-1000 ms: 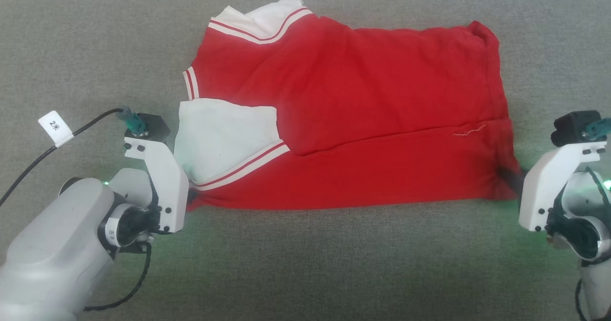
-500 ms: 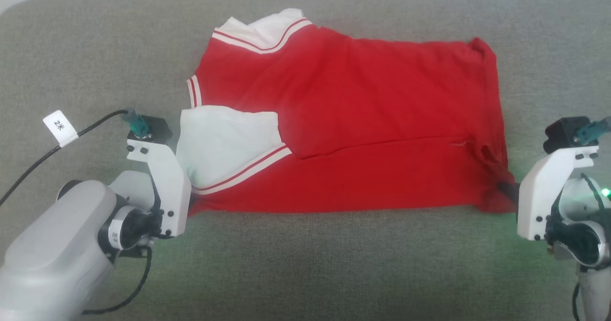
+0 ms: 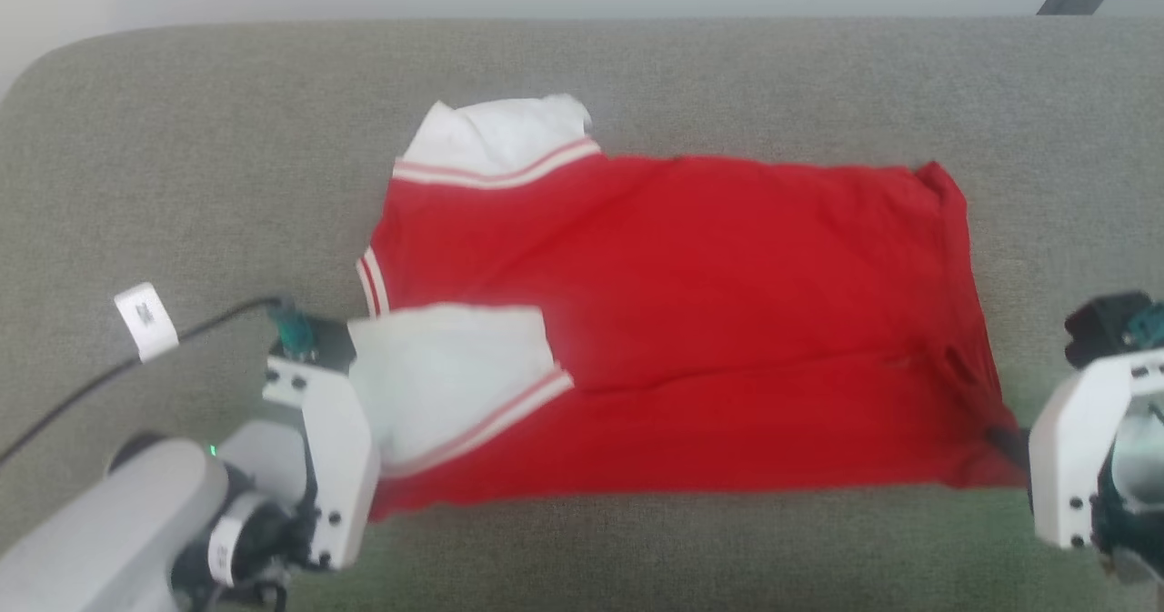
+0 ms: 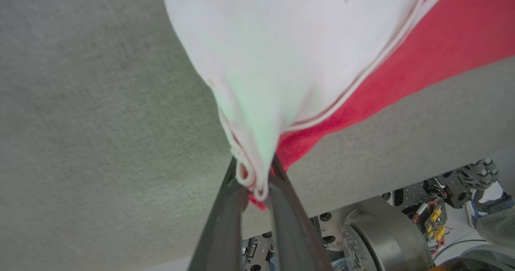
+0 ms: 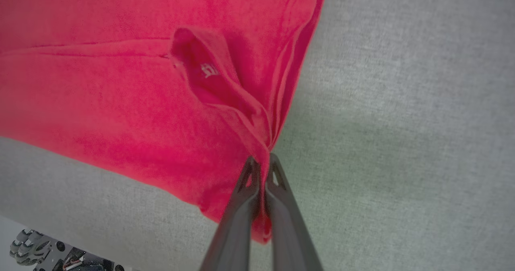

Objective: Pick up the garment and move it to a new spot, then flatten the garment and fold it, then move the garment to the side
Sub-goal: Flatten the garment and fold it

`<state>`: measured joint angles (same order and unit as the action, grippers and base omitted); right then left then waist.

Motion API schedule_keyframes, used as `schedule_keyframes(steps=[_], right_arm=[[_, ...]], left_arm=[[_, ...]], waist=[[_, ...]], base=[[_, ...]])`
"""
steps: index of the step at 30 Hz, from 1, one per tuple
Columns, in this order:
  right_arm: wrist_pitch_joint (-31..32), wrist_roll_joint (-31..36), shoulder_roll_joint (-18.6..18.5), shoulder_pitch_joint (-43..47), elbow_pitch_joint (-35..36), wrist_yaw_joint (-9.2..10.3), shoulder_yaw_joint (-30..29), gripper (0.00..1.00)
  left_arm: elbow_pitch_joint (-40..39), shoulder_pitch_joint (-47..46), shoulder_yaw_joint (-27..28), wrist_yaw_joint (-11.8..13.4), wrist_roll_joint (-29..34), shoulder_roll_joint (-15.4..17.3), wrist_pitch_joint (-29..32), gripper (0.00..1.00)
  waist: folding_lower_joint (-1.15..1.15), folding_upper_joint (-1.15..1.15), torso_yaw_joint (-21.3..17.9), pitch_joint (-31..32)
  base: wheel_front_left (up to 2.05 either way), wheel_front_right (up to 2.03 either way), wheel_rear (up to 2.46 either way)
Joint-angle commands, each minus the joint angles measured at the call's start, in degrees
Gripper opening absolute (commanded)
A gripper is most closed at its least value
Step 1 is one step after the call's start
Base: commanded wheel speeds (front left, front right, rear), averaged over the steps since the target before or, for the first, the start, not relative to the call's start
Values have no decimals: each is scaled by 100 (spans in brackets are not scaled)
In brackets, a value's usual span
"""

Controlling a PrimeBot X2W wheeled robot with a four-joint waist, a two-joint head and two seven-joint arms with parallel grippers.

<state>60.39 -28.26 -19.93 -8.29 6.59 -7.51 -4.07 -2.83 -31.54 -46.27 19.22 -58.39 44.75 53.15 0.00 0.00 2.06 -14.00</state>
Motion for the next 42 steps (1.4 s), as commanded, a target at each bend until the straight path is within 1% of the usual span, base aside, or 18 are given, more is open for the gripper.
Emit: schedule_keyframes(steps=[1,5,9,10,11,12,13,14,15,16,20,25,27,30,32,35,39,42], right_arm=[[75,-55,-15,174,75,5,-46,0],[60,-105,44,401,153,5,-80,0],[65,-92,105,470,-2,5,-12,0],[36,-77,108,454,-45,4,10,0],[-5,-58,108,420,-70,4,43,0],[-39,-40,99,388,-97,5,77,16],[-91,-20,93,352,-135,5,95,42],[-149,-1,96,310,-167,4,101,72],[-196,17,89,289,-208,5,117,92],[-234,17,75,277,-241,4,124,100],[-382,6,31,181,-263,4,88,100],[-655,-8,-22,78,-167,4,-49,100],[-901,-33,13,-7,-72,4,-130,100],[-1448,-63,95,-163,74,4,-151,100],[-1923,-71,166,-321,161,4,-151,100],[-2722,36,254,-529,224,4,-63,100],[-3753,208,331,-784,278,4,150,100],[-4363,363,356,-903,266,4,347,100]], left_arm=[[-116,178,-33,87,-84,41,39,0],[-199,401,-85,148,-108,37,-27,0],[-43,478,-114,78,-159,-69,-91,0],[16,482,-119,57,-170,-101,-109,5],[74,475,-123,19,-182,-121,-123,21],[122,443,-129,-11,-161,-124,-143,43],[196,405,-108,-18,-142,-127,-179,58],[234,367,-96,-40,-132,-137,-188,74],[250,322,-86,-71,-115,-144,-215,89],[266,284,-64,-82,-99,-137,-236,100],[228,180,-23,-92,-75,-53,-172,100],[-112,-153,76,3,83,232,43,100],[-255,-338,160,4,100,315,92,100],[-298,-665,320,-49,193,321,-4,100],[-182,-902,406,-136,253,275,-91,100],[103,-1294,506,-338,365,163,-241,100],[629,-1824,567,-681,512,37,-458,100],[1102,-2202,611,-910,641,-56,-613,100]], waist=[[0,0,-5,6],[0,0,-28,0],[0,0,-52,-9],[0,0,-57,-14],[0,0,-63,-22],[0,0,-68,-28],[0,0,-75,-35],[0,0,-83,-42],[0,0,-86,-48],[0,0,-89,-52],[0,0,-104,-54],[0,0,-162,-64],[0,0,-197,-90],[0,0,-277,-147],[0,0,-354,-200],[0,0,-496,-301],[0,0,-735,-476],[0,0,-923,-624]], base=[[0,0,0],[0,0,0],[0,0,0],[0,0,0],[0,0,0],[0,0,0],[0,0,0],[0,0,0],[0,0,0],[0,0,0],[0,0,0],[0,0,0],[0,0,0],[0,0,0],[0,0,0],[0,0,0],[0,0,0],[0,0,0]])
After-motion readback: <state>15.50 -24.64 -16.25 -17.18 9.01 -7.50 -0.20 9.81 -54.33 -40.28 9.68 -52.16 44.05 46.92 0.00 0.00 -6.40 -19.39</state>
